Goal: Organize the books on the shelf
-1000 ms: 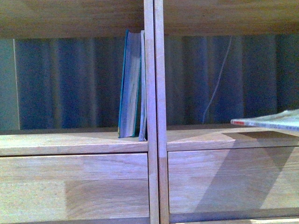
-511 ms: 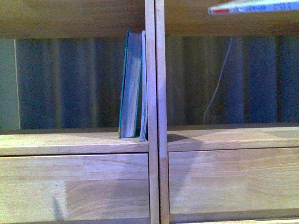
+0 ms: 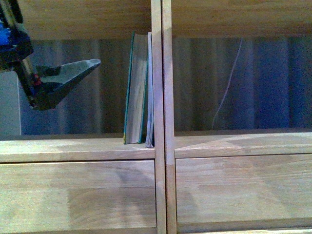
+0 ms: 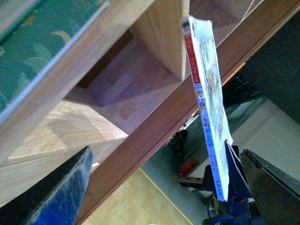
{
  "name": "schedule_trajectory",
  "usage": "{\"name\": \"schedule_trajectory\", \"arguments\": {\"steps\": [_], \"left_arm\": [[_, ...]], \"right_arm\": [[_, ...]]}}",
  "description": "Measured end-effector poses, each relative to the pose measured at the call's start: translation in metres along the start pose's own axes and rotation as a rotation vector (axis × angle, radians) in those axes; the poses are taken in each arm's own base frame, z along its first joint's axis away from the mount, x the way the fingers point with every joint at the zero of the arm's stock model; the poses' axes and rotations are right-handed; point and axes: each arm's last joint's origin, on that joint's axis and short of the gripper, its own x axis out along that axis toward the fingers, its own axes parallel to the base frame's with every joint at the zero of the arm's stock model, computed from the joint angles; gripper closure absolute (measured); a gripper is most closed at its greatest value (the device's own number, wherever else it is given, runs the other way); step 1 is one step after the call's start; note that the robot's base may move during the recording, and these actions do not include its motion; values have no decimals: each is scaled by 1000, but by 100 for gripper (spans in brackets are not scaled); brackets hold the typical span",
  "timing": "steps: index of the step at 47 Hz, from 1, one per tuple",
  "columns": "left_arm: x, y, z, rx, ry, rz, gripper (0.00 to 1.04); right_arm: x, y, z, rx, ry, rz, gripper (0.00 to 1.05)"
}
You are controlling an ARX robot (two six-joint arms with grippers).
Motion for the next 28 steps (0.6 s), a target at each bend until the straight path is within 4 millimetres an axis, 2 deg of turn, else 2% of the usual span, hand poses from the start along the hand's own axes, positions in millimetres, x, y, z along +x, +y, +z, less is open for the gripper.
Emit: {"name": "schedule_trajectory", "arguments": {"steps": [13,28], "left_arm": [[23,-13,-18,-12,27,-100,7],[27,-18,-20,5,11,-132,7]], "right_arm": [[21,-5,-37,60,72,13,97],[28,8,-65,172,164,104,97]]}}
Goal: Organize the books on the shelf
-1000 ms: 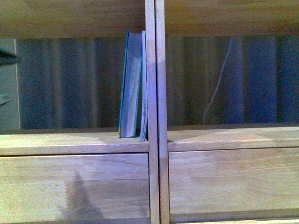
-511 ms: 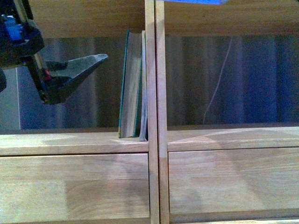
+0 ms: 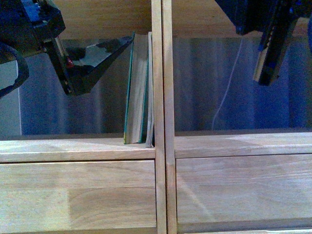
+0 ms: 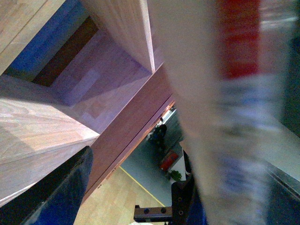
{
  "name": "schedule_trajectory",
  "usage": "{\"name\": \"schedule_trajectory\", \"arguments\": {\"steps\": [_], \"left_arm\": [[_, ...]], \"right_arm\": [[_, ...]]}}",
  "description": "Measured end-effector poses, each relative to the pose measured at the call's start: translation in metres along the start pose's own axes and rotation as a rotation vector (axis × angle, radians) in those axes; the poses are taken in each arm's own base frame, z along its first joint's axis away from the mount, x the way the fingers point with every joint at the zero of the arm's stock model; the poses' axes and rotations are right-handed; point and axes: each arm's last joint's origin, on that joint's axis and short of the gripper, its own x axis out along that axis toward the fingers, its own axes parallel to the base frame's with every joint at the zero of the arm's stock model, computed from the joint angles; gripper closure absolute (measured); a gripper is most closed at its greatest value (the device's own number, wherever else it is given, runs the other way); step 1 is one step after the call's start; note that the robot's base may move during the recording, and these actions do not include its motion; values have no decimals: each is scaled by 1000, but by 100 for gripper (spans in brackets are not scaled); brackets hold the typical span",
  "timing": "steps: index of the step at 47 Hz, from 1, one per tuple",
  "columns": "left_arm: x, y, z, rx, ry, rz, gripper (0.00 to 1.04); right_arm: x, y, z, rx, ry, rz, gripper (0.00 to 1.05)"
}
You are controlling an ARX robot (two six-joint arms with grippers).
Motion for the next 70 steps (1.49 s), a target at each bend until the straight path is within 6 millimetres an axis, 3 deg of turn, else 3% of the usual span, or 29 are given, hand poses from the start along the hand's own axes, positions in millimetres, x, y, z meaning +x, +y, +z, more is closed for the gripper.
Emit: {"name": "schedule_trajectory", "arguments": {"steps": [8,16,32,40,43,58,65,70], "left_arm": [[-2,-2,-1,14,-13,-31,7],[-6,-2,-3,12,-30,-34,9],[-7,-7,0,32,-63,-42,74],[-9,-6,-3,27,-67,-37,96],[-9,-6,-3,30,-70,-36,98],[-18,-9,2,121,-124,9,98],[-34,-18,14,231,-190,83,98],[-45,-20,22,303,-230,206,98]], "right_arm": [[2,4,-7,66,19,54,97],[6,-6,-17,100,41,34,97],[10,-18,-29,107,72,-3,98],[10,-20,-30,106,70,-4,98],[11,-20,-31,105,74,3,98],[0,-25,-39,76,153,-30,50],[-18,-30,-21,-29,126,-107,25],[-37,-31,4,-169,71,-193,6]]}}
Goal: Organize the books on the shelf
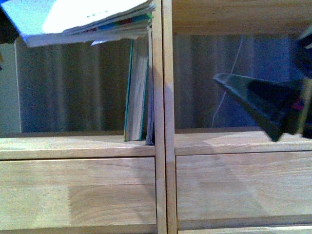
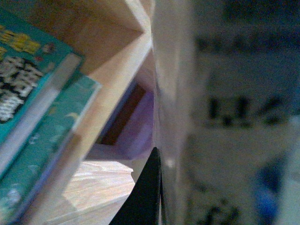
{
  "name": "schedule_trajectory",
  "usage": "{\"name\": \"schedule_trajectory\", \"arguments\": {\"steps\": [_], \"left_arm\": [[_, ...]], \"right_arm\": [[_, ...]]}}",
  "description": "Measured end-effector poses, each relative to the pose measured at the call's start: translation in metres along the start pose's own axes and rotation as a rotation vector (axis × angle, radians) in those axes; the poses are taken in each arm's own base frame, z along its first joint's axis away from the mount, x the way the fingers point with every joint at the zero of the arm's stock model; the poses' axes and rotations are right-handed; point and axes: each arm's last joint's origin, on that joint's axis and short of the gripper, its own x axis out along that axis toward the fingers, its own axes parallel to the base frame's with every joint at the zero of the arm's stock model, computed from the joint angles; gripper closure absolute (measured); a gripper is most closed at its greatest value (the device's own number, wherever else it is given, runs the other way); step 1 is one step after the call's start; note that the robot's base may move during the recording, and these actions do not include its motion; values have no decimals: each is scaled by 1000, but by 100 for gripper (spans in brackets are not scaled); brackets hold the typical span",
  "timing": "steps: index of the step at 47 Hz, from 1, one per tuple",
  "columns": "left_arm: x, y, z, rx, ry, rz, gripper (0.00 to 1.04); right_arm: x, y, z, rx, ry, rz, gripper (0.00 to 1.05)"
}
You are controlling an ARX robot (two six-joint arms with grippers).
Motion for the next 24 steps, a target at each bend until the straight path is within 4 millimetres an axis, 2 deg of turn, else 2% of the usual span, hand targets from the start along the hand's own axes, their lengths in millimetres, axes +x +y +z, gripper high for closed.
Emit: {"name": "schedule_trajectory", "arguments": {"steps": [6,10,13,18,24], "left_arm": [[-7,21,1,88,8,216,98],[-8,36,0,169,19,341,98],[-6,47,-1,270,27,426,98],[10,63,1,453,42,505,98],[35,81,1,604,87,554,98]], "right_arm": [[-28,-5,25,-189,-61,-119,7],[-44,-3,35,-308,-79,-187,7],[-59,1,39,-464,-86,-252,7],[-84,10,39,-762,-70,-347,7],[-100,17,34,-1023,-48,-377,7]]}}
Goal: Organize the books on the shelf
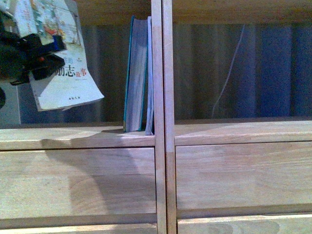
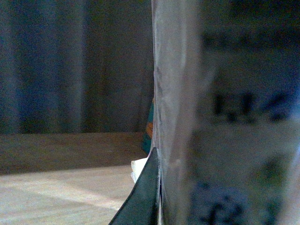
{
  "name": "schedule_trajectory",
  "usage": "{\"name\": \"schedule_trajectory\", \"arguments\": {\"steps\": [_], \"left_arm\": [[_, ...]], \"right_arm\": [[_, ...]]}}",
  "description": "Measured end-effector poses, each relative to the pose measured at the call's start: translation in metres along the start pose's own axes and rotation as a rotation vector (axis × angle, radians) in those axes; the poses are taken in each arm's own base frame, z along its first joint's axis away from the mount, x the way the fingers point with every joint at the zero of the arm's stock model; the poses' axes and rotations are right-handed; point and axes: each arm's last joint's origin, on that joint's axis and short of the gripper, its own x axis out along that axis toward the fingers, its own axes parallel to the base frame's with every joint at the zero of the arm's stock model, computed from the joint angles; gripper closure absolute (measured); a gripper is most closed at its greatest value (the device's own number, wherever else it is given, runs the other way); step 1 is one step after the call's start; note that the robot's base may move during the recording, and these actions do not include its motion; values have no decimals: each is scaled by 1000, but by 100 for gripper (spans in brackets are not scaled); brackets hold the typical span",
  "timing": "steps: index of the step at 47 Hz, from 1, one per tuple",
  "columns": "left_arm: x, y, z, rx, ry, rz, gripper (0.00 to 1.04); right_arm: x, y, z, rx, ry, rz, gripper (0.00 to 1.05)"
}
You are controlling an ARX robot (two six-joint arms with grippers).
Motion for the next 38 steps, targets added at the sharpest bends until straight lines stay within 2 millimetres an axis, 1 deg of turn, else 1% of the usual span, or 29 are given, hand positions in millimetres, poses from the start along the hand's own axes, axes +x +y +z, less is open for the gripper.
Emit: {"name": "schedule_trajectory", "arguments": {"steps": [3,12,17,22,27,33,38], "left_arm": [[19,0,-6,64,16,18,98],[54,0,-18,194,31,65,98],[68,0,-23,245,38,82,98],[86,-4,-28,313,40,93,98],[99,-6,-33,332,48,98,98],[117,-9,-45,349,46,98,98],[129,-9,-60,358,68,112,98]], "right_arm": [[-3,1,3,-64,-17,1,7],[-4,1,4,-109,-22,1,7],[-4,1,3,-116,-17,0,7],[-3,1,3,-120,-17,1,7],[-4,1,3,-121,-17,1,7],[-4,1,3,-122,-18,0,7],[-4,1,3,-122,-17,1,7]]}}
